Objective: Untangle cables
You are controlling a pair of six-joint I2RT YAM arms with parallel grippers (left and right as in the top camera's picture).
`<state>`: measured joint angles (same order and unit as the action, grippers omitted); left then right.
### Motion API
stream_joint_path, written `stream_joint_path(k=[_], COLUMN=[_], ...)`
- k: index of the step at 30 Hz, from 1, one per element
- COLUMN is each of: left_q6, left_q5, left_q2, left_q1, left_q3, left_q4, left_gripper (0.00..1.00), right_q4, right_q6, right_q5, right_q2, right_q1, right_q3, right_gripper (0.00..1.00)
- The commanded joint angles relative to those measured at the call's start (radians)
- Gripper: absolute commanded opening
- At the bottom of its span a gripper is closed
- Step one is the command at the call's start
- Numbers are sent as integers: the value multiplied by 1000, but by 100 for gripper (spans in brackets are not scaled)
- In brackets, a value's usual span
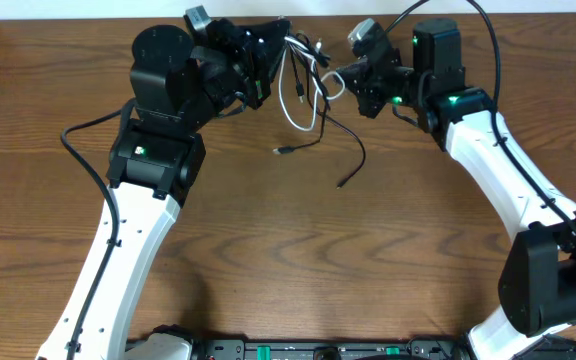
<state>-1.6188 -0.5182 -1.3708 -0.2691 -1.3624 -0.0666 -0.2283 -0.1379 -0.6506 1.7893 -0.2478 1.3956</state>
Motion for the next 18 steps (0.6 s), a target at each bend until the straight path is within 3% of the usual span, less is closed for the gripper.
stream_joint_path(k=[1, 2, 4, 6, 7, 8, 9, 10, 13, 18], left_q6=[23, 35, 77, 77, 77, 77, 76, 68, -6, -14], left_q5=[41, 56, 94, 106, 106, 105, 95, 80, 18, -33], left_q2=[19, 19, 19, 19, 19, 19, 19, 19, 19, 19], left_q1=[2, 2, 2, 2, 2, 2, 2, 2, 2, 2], left_q3=[2, 2, 2, 2, 2, 2, 2, 2, 2, 2], left_q4=[-82, -101, -145, -204, -222, -236, -248, -251, -250, -246], left_gripper=[7, 7, 7, 7, 8, 7, 8, 7, 7, 8], right_q4=[-97, -122, -192, -259, -276, -296, -323, -346, -402, -399], right_q6=[308, 333, 322, 151, 113, 72, 5, -108, -375, -552], right_q5=[19, -8, -150, -320, -344, -356, -356, -375, -446, -575], right_q2=[13, 13, 13, 13, 13, 13, 13, 13, 16, 64], right_q1=[95, 111, 148, 163, 163, 160, 150, 135, 86, 43], right_q3=[8, 8, 8, 8, 8, 8, 8, 8, 8, 8], right_gripper=[1, 1, 14, 36, 41, 51, 66, 73, 76, 79])
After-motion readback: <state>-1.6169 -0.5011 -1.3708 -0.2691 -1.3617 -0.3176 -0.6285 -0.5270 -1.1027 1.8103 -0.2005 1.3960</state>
